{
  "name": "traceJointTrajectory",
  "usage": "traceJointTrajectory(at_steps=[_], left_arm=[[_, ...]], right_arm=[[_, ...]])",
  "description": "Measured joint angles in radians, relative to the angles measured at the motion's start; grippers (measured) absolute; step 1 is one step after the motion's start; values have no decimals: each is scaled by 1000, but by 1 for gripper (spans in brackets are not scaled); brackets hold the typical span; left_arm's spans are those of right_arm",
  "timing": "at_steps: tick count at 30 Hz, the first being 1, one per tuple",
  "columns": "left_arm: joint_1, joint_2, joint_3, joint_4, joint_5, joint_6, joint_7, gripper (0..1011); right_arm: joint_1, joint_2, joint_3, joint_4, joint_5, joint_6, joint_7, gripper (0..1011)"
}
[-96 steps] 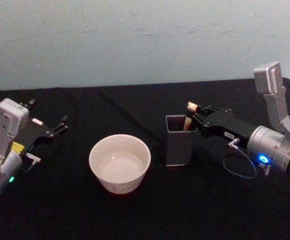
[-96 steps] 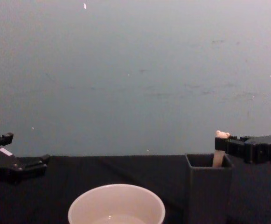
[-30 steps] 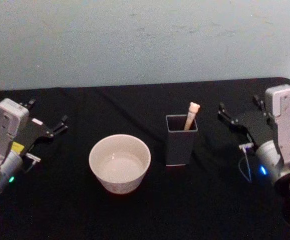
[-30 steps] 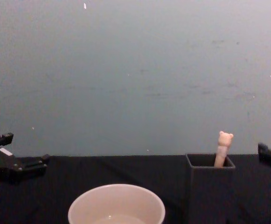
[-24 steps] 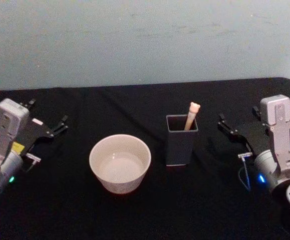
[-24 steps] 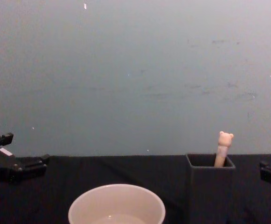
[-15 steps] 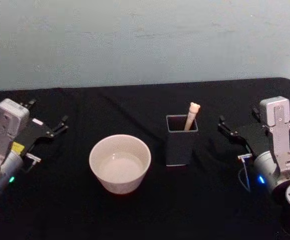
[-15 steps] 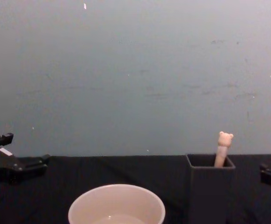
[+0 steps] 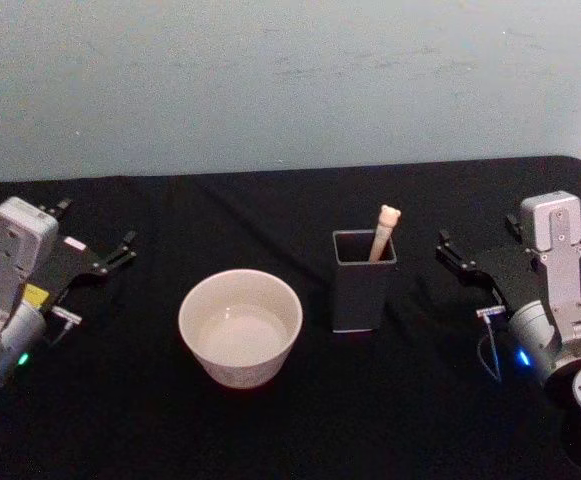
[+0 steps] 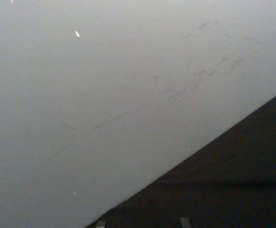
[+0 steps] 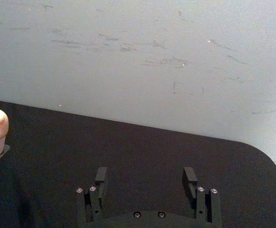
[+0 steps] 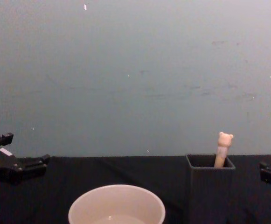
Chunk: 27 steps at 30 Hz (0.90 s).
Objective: Pick up the stirring spoon with one hand, stir inside the cup, then place it back in its original position.
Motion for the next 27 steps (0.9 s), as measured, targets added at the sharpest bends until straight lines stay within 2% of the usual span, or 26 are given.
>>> traceJointTrajectory(at_steps=[27], left_arm=[[0,0,0,0,0,0,0,1001]], right_arm=[[0,1,0,-2,1,-1,0,1002]])
